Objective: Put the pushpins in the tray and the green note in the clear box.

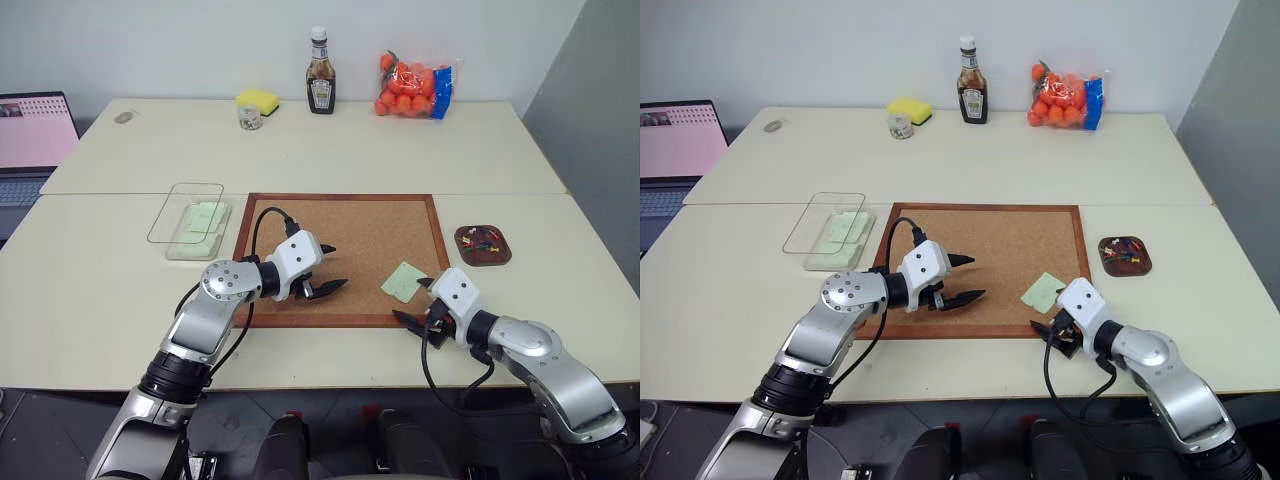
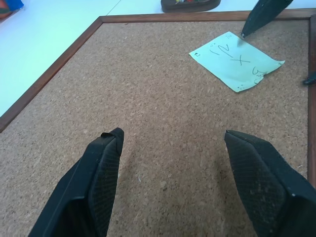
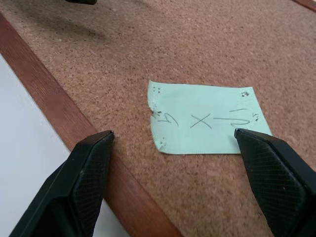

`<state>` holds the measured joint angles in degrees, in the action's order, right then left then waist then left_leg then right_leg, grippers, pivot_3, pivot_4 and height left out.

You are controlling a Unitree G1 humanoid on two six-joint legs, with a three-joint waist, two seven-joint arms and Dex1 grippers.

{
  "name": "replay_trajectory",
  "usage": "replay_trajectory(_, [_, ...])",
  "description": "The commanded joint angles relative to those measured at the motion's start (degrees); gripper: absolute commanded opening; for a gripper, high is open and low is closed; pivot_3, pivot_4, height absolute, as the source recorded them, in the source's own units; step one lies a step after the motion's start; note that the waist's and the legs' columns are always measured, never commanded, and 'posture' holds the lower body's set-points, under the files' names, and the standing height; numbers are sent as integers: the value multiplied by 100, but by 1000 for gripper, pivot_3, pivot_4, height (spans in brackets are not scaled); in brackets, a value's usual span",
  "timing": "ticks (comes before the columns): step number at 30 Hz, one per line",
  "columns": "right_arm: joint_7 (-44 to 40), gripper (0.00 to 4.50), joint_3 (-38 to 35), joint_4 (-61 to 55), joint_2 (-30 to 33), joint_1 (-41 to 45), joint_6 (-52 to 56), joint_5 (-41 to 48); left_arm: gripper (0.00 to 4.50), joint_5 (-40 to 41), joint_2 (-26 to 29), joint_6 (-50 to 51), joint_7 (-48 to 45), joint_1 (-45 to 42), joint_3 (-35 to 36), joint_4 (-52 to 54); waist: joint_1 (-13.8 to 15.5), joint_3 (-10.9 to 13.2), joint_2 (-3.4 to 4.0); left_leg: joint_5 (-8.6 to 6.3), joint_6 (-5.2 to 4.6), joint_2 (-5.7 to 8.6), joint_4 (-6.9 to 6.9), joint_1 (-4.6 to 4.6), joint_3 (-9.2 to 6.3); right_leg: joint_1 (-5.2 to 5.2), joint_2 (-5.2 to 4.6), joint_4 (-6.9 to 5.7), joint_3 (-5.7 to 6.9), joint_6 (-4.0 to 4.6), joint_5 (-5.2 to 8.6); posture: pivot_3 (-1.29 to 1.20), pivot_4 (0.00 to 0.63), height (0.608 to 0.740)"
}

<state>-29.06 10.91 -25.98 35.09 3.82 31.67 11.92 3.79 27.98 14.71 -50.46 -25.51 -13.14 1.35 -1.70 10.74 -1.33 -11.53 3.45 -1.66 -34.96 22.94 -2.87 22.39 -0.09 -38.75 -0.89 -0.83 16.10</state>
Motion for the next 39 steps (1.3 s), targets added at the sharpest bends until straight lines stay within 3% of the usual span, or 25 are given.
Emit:
replay_trajectory(1, [-87, 3968, 12, 232, -59, 175, -193, -179, 3438, 7, 11, -93, 42, -112, 77, 40, -1, 0, 0, 0, 0, 0, 0, 0, 1, 0, 0, 0, 0, 0, 0, 0, 150, 740])
replay_trajectory(3, [-121, 3720, 34, 341, -67, 252, -231, -248, 3438, 7, 7, -99, 43, -115, 75, 38, -4, 0, 0, 0, 0, 0, 0, -1, 1, -1, 0, -1, 0, 0, 0, 0, 150, 740])
replay_trajectory(10, [-276, 2082, 37, 556, -64, 453, -392, -397, 3438, 4, -10, -107, 60, -112, 70, 47, 0, 0, 0, 0, 0, 0, -1, -2, 1, -1, 0, -3, 0, -1, -1, 0, 150, 740])
replay_trajectory(20, [-364, 119, -20, 584, -154, 448, -571, -475, 3438, 19, -1, -131, 81, -80, 89, 44, 0, 0, 0, 0, 0, 0, -1, -2, 0, -1, 0, -3, 0, -1, -1, 0, 150, 740])
replay_trajectory(32, [-415, 22, -265, 297, -274, 613, -594, -314, 3438, 199, -131, -209, 112, -78, 192, 0, 1, 0, 0, 0, 0, 0, -1, -1, 0, -1, 0, -5, -1, -1, -1, 0, 150, 740])
replay_trajectory(38, [-437, 22, -327, 35, -289, 675, -435, -211, 3438, 671, -429, 104, 188, -149, 473, -81, -3, 0, 0, 0, 0, 0, -1, -3, -1, -1, 0, -9, 0, -1, -1, 0, 150, 740])
replay_trajectory(39, [-437, 7, -328, 24, -293, 679, -424, -206, 3610, 692, -439, 56, 165, -157, 498, -111, -1, 0, 0, 0, 0, 0, -2, -2, -1, -1, 0, -8, 1, -1, -1, 0, 150, 740])
